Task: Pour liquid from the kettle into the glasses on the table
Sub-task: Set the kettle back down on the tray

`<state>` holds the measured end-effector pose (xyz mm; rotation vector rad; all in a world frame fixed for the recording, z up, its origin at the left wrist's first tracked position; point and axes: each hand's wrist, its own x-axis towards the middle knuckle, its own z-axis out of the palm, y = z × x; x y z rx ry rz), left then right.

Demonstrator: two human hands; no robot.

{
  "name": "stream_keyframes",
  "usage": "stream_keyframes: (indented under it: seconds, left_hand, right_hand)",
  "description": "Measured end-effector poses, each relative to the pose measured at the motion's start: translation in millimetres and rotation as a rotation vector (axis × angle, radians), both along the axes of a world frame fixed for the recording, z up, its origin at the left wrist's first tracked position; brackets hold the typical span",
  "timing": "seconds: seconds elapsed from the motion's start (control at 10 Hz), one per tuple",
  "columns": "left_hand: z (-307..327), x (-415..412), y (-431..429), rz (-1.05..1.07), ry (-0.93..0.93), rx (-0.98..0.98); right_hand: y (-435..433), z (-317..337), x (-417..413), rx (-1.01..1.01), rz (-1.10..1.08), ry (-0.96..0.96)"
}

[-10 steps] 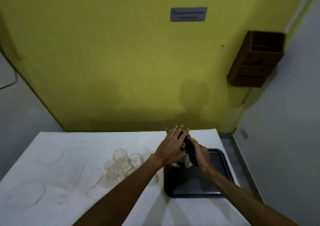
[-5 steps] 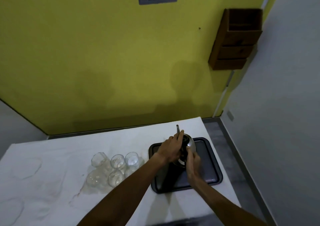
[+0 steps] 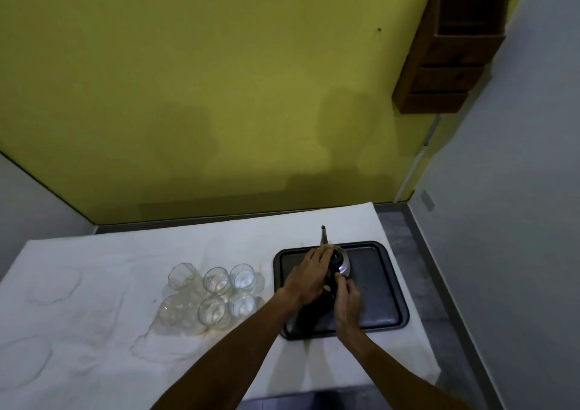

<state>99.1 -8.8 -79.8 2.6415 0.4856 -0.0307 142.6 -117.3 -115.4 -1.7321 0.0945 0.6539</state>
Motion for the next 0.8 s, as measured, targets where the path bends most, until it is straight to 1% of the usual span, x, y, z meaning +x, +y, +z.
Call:
stream_keyframes:
  seconds: [0.2,0.5,0.6,0.7,0.8]
  left_hand:
    - [-11,-4,-2,0.029,-0.034,-0.029]
    - [-16,-6,3,-0.004,-0.084,-0.027]
    - [-11,-9,6,-0.008,-0.082,-0.053]
    - [-3,-17,17,-0.049,-0.059,-0.045]
    - [18,-25,44,-0.064,-0.007,0.069]
  right_hand:
    - [-4,-12,-1,-0.016,0.069,-0.027]
    - [-9,-15,0,-0.057,0.158,-0.090]
    - [-13,-7,-2,-0.099,0.161,-0.187]
    - [-20,2,3,-0.235,0.145,-0.458]
    - [-13,26,31,-0.323,0.158,-0.673]
